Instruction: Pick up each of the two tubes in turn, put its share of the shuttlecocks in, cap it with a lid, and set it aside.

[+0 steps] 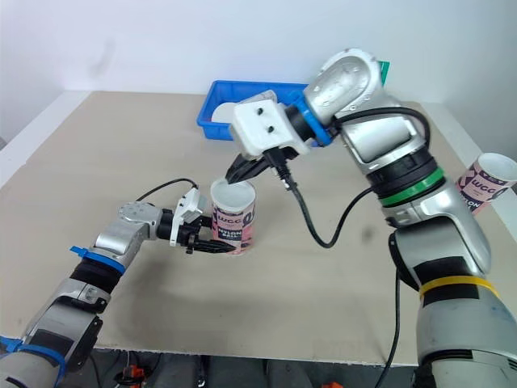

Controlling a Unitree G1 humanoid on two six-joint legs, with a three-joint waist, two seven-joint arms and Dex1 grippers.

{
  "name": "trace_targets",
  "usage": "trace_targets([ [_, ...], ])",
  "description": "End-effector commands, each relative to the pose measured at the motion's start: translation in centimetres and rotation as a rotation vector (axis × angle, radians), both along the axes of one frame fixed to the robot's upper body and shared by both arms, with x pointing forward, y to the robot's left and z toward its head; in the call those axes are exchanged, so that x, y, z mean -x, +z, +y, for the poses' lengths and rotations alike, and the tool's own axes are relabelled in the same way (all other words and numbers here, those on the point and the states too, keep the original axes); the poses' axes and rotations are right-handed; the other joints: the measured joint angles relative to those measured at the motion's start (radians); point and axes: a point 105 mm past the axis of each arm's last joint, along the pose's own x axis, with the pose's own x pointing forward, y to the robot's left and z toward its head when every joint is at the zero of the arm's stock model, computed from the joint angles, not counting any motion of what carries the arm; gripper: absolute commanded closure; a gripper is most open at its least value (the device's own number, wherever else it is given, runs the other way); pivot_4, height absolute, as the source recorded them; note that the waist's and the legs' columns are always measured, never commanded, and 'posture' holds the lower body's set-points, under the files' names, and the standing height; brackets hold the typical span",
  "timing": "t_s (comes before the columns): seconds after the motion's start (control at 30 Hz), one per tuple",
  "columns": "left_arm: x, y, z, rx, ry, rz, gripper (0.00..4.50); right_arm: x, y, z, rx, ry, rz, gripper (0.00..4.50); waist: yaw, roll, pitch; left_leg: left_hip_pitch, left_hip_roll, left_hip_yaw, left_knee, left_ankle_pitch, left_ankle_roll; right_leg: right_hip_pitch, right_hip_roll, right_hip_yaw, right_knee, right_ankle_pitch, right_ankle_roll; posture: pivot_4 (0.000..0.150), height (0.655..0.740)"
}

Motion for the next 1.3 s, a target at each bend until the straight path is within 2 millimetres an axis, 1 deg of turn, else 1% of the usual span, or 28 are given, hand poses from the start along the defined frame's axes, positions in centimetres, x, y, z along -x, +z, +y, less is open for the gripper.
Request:
trace_targets([
  [0.03,-0.6,-1.0,1.1,-0.073,0.058,-0.001,1.87,0.6,-0.1,0.0,0.038,0.030,-0.007,4.41,0.001,0.000,0.000,0.000,0.000,0.000,0.000,0.000,0.000,0.000,0.000,0.000,0.000,0.000,0.000,0.150,0.7079],
  [0.13,-0.5,-1.0,1.4,-0.075,0.063,0.000,1.87,1.1,-0.9,0.3,0.063,0.061,0.016,4.41,0.000,0.000,0.000,-0.001,0.000,0.000,0.000,0.000,0.000,0.000,0.000,0.001,0.000,0.000,0.000,0.150,0.7079],
  [0.23,-0.4,-1.1,1.6,-0.077,0.068,0.002,1.87,1.5,-2.4,0.6,0.116,0.087,0.023,4.41,0.000,0.000,0.000,-0.001,0.000,0.000,0.000,0.000,0.000,-0.001,0.000,0.000,0.000,0.000,0.000,0.150,0.7079],
  [0.33,-0.4,-1.1,1.6,-0.078,0.071,0.001,1.87,1.0,-4.2,0.7,0.193,0.097,-0.018,4.41,-0.001,0.000,0.000,0.000,0.000,0.000,0.000,0.000,0.000,-0.001,0.000,0.000,0.000,0.000,0.000,0.150,0.7079],
  [0.47,-0.5,-0.9,1.6,-0.076,0.072,0.000,1.87,0.3,-5.1,1.1,0.239,0.100,-0.057,4.41,-0.001,0.000,-0.001,0.002,0.001,0.000,0.000,0.000,0.000,0.000,0.002,0.000,0.000,0.000,-0.001,0.150,0.7079],
  [0.57,-0.4,-0.9,1.6,-0.074,0.074,-0.001,1.87,0.3,-5.9,1.5,0.262,0.119,-0.065,4.41,-0.001,0.000,-0.002,0.002,0.001,0.000,0.000,0.000,0.000,0.001,0.002,0.001,0.000,0.000,-0.001,0.150,0.7079],
  [0.63,-0.4,-1.0,1.7,-0.074,0.076,0.000,1.87,0.1,-6.7,1.3,0.296,0.128,-0.081,4.41,-0.001,0.000,-0.002,0.003,0.001,0.000,0.000,0.000,0.000,0.001,0.002,0.001,0.000,0.000,-0.001,0.150,0.7079],
  [0.73,-0.3,-1.0,1.7,-0.073,0.078,0.003,1.87,-0.3,-8.0,0.5,0.366,0.138,-0.121,4.41,-0.001,-0.001,-0.003,0.006,0.001,0.000,-0.001,0.000,0.000,0.004,0.002,0.000,0.000,-0.001,-0.001,0.150,0.7079],
  [0.8,-0.3,-1.0,1.8,-0.072,0.080,0.004,1.87,-0.4,-8.4,0.2,0.387,0.145,-0.136,4.41,-0.001,-0.001,-0.004,0.010,0.001,0.000,-0.002,0.000,0.000,0.008,0.001,0.001,0.000,-0.002,-0.002,0.150,0.7079],
  [0.97,-0.3,-1.0,1.8,-0.073,0.084,0.004,1.87,-0.6,-9.0,-0.1,0.404,0.152,-0.143,4.41,-0.001,-0.001,-0.009,0.013,0.001,0.000,-0.005,0.000,-0.001,0.009,0.001,0.001,0.000,-0.002,-0.003,0.150,0.7079],
  [1.0,-0.3,-1.0,1.8,-0.073,0.084,0.003,1.87,-0.6,-8.9,-0.1,0.394,0.149,-0.141,4.41,-0.001,-0.001,-0.009,0.014,0.001,0.000,-0.005,0.000,-0.001,0.010,0.001,0.001,0.000,-0.002,-0.003,0.150,0.7079],
  [1.03,-0.3,-1.0,1.8,-0.073,0.083,0.002,1.87,-0.4,-8.2,0.5,0.334,0.140,-0.105,4.41,-0.001,-0.001,-0.010,0.014,0.001,0.000,-0.006,0.000,-0.001,0.010,0.001,0.001,0.000,-0.002,-0.003,0.150,0.7079],
  [1.1,-0.3,-1.0,1.7,-0.074,0.081,0.000,1.87,0.2,-6.1,1.4,0.204,0.121,-0.022,4.41,-0.001,-0.001,-0.010,0.014,0.001,0.000,-0.006,0.000,-0.001,0.010,0.001,0.001,0.000,-0.002,-0.004,0.150,0.7079],
  [1.13,-0.3,-1.0,1.7,-0.075,0.080,-0.001,1.87,0.4,-5.4,1.6,0.166,0.117,0.005,4.41,-0.001,-0.001,-0.010,0.014,0.001,0.000,-0.006,0.000,-0.001,0.010,0.001,0.001,0.000,-0.002,-0.004,0.150,0.7079],
  [1.2,-0.3,-0.9,1.7,-0.075,0.079,-0.003,1.87,0.6,-3.6,1.4,0.085,0.094,0.052,4.41,-0.001,-0.001,-0.009,0.014,0.001,0.001,-0.006,0.000,0.000,0.009,0.001,0.002,0.000,-0.002,-0.004,0.150,0.7079],
  [1.23,-0.2,-1.0,1.6,-0.077,0.074,-0.005,1.87,0.8,-2.5,0.6,0.042,0.070,0.092,4.15,0.000,-0.001,-0.009,0.013,0.001,0.001,-0.006,0.000,0.000,0.009,0.001,0.002,0.000,-0.002,-0.004,0.150,0.7079],
  [1.3,-0.1,-1.0,1.6,-0.086,0.064,-0.012,1.87,1.2,-1.0,-1.1,-0.021,0.030,0.147,3.55,0.000,-0.001,-0.008,0.011,0.001,0.000,-0.006,0.000,0.000,0.007,0.001,0.001,0.000,-0.002,-0.004,0.150,0.7079],
])
